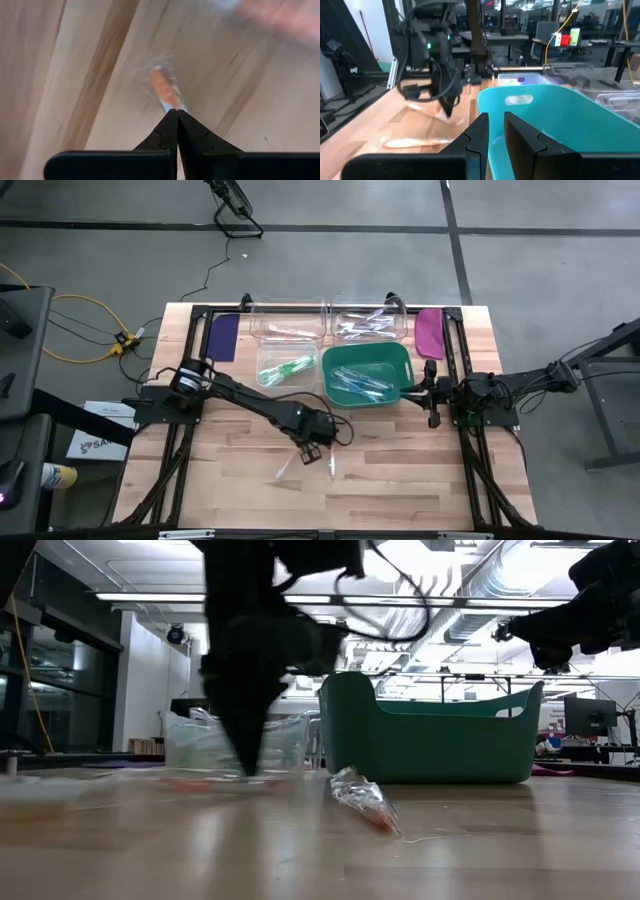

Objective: Pick & Place Toothbrushes
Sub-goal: Put the orange toothbrush into the left transparent bin

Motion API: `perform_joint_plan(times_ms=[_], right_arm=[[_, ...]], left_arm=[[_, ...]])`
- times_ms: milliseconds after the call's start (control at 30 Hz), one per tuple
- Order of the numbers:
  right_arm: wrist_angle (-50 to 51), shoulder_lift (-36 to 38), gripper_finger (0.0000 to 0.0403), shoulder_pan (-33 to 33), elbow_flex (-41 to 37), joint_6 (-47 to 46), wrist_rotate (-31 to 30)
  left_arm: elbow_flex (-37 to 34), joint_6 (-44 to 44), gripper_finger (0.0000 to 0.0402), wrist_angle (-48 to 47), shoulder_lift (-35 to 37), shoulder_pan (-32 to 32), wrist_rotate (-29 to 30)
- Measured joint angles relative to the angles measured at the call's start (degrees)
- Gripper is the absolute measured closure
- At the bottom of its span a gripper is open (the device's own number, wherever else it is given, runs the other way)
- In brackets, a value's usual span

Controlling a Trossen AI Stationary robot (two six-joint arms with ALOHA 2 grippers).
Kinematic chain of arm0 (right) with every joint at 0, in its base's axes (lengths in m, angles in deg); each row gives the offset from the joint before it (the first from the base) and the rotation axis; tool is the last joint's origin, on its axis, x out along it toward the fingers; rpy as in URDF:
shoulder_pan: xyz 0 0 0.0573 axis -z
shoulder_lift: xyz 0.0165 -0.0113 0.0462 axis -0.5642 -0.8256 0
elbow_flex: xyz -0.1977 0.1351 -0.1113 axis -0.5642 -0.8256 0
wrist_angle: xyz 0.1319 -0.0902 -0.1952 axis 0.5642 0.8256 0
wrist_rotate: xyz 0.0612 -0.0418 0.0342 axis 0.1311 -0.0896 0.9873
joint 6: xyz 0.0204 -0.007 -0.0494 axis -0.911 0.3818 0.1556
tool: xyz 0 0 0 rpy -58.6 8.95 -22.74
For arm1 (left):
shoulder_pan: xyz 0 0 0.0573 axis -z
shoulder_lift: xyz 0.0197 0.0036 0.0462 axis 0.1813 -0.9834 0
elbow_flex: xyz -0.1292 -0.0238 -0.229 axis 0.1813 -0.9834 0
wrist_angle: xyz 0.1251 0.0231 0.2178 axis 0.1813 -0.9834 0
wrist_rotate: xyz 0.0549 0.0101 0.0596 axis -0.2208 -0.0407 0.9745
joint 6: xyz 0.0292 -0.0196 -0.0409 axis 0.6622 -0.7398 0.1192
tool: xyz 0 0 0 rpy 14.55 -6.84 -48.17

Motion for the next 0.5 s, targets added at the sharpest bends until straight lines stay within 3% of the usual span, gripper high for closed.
perform_joint_plan(times_ms=[333, 500], right_arm=[[0.1, -1.9, 0.035, 0.0, 0.0, 0.0, 0.1], [0.2, -2.4, 0.035, 0.0, 0.0, 0.0, 0.1]], left_arm=[[0.2, -3.0, 0.0398, 1.1, -1.9, 0.1, 0.9], [0.1, -3.7, 0.036, 0.6, -1.9, 0.0, 1.3]])
